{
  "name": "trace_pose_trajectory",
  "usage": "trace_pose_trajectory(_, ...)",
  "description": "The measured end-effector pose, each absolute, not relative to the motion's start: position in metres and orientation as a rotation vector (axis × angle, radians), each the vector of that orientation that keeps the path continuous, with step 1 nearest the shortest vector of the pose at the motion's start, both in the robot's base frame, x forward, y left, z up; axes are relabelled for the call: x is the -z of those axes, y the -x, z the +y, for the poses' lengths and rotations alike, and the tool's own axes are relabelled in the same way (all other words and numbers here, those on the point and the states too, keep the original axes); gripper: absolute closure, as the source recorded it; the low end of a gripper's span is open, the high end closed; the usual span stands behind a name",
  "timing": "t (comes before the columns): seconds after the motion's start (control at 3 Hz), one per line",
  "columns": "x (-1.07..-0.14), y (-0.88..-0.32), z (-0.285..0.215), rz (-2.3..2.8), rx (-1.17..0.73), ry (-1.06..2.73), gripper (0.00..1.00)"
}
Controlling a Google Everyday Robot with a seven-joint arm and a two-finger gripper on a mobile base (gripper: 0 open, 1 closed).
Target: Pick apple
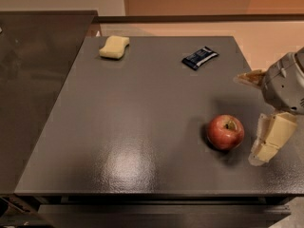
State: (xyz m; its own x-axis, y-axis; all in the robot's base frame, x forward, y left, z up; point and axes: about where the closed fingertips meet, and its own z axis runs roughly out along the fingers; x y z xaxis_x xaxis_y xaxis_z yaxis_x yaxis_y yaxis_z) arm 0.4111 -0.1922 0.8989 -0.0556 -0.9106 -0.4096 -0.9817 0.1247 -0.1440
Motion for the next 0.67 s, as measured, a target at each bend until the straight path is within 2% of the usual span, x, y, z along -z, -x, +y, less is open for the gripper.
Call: trace_pose_trajectory(0.67,-0.873,-0.400,-0.172,1.956,-0.342,1.865,0.00)
